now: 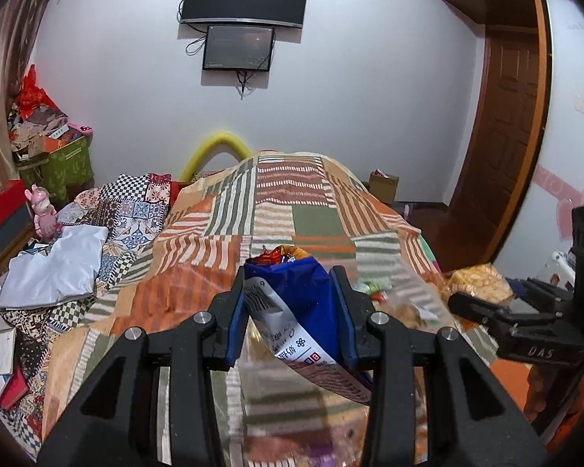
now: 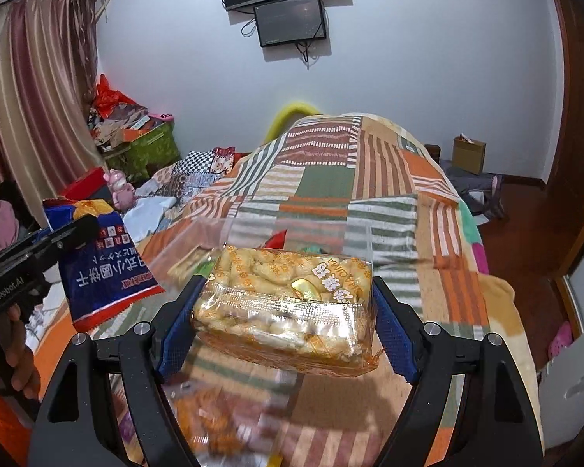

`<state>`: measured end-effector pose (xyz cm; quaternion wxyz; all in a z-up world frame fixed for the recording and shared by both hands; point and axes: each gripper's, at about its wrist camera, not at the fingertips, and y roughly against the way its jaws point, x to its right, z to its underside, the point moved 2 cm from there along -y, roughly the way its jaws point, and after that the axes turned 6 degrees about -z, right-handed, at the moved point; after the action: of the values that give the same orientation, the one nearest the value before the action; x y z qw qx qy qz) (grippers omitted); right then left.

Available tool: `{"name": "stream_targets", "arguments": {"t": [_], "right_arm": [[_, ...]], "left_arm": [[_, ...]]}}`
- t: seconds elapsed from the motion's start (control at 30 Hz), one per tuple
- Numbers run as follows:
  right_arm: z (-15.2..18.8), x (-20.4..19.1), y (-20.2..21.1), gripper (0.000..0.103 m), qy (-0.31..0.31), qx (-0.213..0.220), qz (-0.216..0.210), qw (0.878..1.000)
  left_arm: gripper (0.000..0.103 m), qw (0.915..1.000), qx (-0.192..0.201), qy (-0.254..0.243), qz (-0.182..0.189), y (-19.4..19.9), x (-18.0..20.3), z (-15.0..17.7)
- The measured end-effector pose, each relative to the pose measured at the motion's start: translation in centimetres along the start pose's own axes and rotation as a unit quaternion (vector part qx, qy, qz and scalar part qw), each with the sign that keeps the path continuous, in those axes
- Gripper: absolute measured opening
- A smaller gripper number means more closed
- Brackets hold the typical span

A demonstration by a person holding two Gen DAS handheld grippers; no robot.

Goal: Organize snacks
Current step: 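Lower both bags into the clear box and open both grippers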

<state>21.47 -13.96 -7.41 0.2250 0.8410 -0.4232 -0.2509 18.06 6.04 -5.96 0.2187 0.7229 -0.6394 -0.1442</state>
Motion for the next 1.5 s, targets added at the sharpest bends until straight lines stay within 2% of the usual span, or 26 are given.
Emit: {"name": "stream_targets", "arguments": {"t": [0.27, 0.47, 0.6, 0.93, 1.1, 1.33, 1.5], "right_arm": [[-0.8, 0.5, -3.9, 0.079, 0.010, -0.024, 0.002, 1.000], [-1.5, 1.1, -6.2, 0.079, 0.012, -0.039, 0.006, 0.999], [-1.3, 1.3, -7.4, 0.079, 0.002, -0.048, -0.005, 0.999], [-1.1, 0.5, -9.5, 0.079, 0.026, -0.067, 0.012, 0.997], [-0.8, 0.3, -9.8, 0.079, 0.031, -0.078, 0.020, 0.996], [-1.0, -0.1, -9.0, 0.081, 0.034, -0.078, 0.019, 0.996], [-0.8, -0.3, -7.9, 0.082, 0.039, -0.075, 0.023, 0.996]], "left_arm": [[0.039, 0.9999, -0.014, 0.010, 0.004, -4.3, -0.4, -1.3], [0.039, 0.9997, -0.018, 0.013, -0.010, -7.8, 0.0, -1.7], [0.039, 0.9992, -0.029, 0.025, -0.009, -10.2, 0.2, -1.5], [0.039, 0.9969, -0.076, 0.017, -0.012, -14.4, 1.1, -0.2], [0.041, 0.9960, -0.086, 0.021, -0.015, -14.4, 0.7, 0.2], [0.060, 0.9960, -0.082, 0.033, -0.013, -13.2, 0.3, -0.1], [0.060, 0.9969, -0.074, 0.025, -0.010, -11.4, 0.5, -0.4]]}}
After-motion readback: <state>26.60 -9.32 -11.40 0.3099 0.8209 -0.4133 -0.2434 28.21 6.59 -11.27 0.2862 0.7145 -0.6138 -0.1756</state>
